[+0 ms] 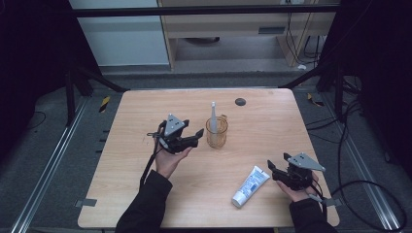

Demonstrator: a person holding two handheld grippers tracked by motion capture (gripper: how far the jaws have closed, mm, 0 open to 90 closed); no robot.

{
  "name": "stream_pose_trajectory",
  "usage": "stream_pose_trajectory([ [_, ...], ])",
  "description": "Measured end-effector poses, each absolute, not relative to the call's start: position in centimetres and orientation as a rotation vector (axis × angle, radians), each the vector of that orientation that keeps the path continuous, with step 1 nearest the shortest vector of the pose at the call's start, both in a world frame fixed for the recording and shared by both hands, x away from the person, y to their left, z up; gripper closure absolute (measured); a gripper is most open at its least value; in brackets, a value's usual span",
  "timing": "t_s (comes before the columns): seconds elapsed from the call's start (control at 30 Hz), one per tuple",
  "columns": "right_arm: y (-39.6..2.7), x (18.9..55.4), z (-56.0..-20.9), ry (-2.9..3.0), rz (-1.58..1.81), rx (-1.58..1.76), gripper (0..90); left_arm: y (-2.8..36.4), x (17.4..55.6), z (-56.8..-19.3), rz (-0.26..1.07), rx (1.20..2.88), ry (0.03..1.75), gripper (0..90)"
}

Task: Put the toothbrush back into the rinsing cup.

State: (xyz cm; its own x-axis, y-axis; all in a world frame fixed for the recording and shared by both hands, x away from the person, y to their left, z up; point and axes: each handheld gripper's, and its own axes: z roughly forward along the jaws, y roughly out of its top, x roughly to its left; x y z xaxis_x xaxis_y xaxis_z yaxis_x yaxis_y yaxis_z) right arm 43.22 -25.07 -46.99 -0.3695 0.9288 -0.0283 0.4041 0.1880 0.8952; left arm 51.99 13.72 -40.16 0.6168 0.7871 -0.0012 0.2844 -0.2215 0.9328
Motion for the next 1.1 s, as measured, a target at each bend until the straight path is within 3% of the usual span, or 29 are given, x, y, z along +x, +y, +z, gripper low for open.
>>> stream_pose_trajectory([
  [0.47, -25.0, 42.8, -46.7, 1.882, 1.145, 1.238, 33.6, 19.6, 48.8, -39.7, 0.716, 1.843, 0.881, 31.7],
  [1.1, -24.6, 41.6, -46.4, 1.961, 1.163, 1.229, 34.4, 27.1, 43.1, -43.7, 0.734, 1.779, 1.048, 30.1],
])
